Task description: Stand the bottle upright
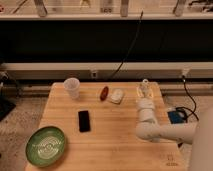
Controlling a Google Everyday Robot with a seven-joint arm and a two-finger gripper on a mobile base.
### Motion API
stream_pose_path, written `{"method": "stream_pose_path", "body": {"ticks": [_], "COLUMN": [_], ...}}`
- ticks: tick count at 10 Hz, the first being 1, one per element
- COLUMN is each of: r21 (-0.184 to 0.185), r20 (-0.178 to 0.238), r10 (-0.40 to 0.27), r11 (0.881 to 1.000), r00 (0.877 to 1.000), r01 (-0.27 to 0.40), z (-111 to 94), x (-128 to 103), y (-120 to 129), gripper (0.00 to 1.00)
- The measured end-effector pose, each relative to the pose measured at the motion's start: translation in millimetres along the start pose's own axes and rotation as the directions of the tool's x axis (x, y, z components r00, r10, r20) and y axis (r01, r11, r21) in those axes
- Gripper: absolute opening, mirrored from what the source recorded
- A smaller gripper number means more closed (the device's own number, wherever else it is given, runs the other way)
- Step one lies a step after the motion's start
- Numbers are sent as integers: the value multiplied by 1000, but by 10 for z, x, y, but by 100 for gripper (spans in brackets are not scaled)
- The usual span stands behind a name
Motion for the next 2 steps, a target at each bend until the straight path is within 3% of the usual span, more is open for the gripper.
{"method": "stream_pose_path", "body": {"ticks": [2], "r21": [-3], "r20": [0], "r10": [-6], "r11": [1000], "r00": [1000], "r01": [6], "z": [11], "x": [-29], "y": [-10], "gripper": [69]}}
